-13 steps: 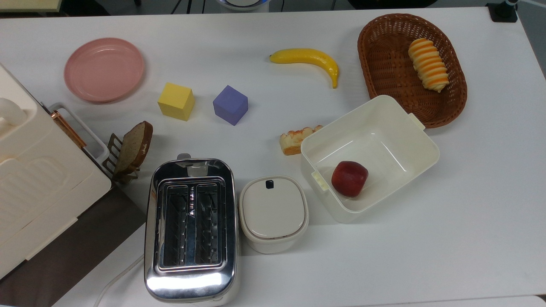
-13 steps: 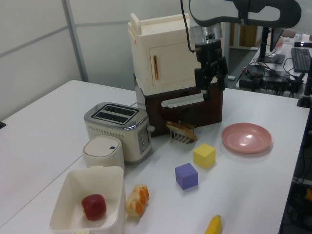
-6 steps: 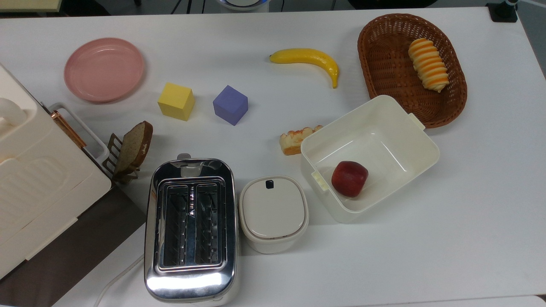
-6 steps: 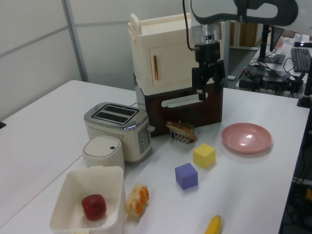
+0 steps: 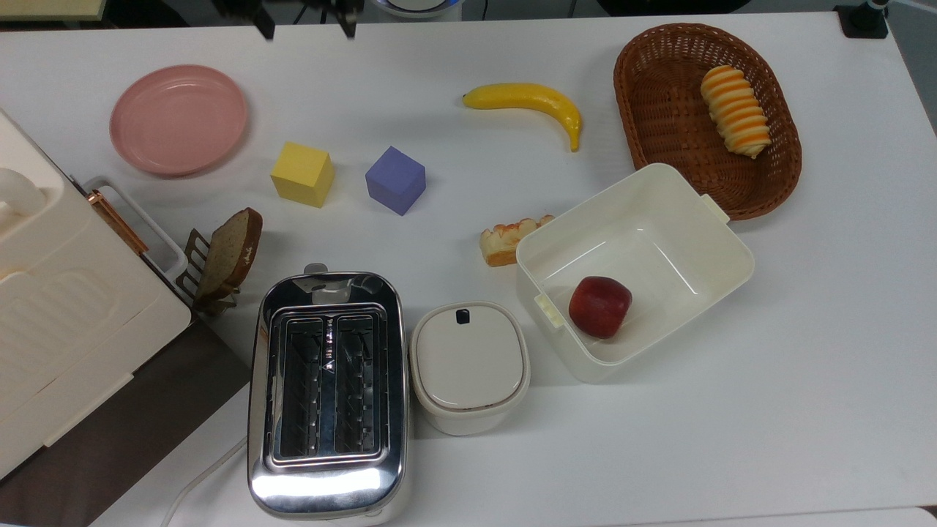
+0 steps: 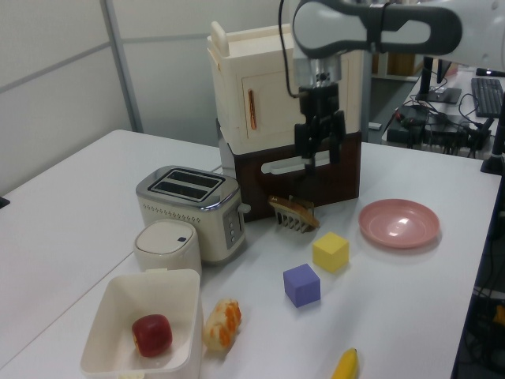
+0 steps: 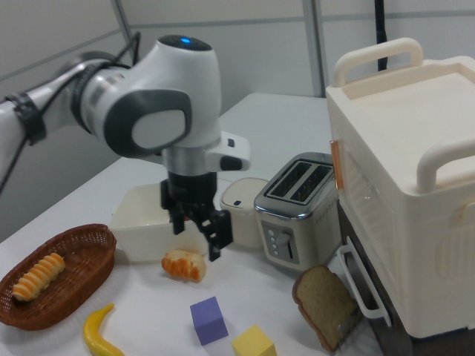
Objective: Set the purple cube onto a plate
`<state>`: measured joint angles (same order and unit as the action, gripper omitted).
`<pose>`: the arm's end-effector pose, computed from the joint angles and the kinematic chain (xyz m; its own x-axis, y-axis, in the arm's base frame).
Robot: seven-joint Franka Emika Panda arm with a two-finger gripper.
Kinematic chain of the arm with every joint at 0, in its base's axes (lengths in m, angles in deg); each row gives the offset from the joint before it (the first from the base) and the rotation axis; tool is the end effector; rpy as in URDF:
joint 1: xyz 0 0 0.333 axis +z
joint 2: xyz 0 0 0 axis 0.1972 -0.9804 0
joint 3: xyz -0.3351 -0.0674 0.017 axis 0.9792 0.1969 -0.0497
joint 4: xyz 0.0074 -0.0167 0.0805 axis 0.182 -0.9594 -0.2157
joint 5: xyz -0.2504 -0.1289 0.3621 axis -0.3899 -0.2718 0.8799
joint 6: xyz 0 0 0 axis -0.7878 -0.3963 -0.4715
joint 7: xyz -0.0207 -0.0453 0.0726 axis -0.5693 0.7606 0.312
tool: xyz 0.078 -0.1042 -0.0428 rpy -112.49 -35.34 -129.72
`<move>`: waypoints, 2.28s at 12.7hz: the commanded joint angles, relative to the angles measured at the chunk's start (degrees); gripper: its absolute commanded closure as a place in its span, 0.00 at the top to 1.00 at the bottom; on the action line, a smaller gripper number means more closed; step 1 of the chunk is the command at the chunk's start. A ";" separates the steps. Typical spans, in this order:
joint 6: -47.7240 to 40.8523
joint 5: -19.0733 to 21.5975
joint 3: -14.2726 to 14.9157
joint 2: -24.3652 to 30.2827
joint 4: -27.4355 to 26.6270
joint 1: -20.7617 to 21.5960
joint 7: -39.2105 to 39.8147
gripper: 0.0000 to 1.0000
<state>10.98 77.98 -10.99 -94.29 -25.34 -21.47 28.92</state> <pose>0.6349 -0.1092 0.5657 0.9851 -0.0793 -0.1528 -0.1023 -0.9836 -0.1488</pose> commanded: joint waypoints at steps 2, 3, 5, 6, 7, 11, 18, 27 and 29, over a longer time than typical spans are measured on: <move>10.51 -2.82 0.54 -6.03 -1.25 4.02 2.59 1.00; 12.53 -5.01 0.54 -8.66 -1.25 6.81 9.83 1.00; 16.21 -6.61 0.54 -12.97 -1.17 10.26 21.97 1.00; 17.89 -6.88 0.54 -14.12 -1.25 11.23 24.82 1.00; 18.60 -8.62 0.54 -15.27 -1.25 13.06 27.98 1.00; 26.14 -11.44 0.54 -19.23 -4.41 18.17 28.54 1.00; 26.09 -13.21 0.63 -19.41 -6.26 18.80 29.41 1.00; 16.33 -16.27 0.72 -15.54 -11.45 18.80 38.74 0.94; 16.24 -17.42 1.15 -15.63 -11.45 18.36 38.73 0.90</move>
<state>27.98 62.29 -10.73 -112.28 -34.39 -3.23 67.08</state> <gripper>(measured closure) 0.066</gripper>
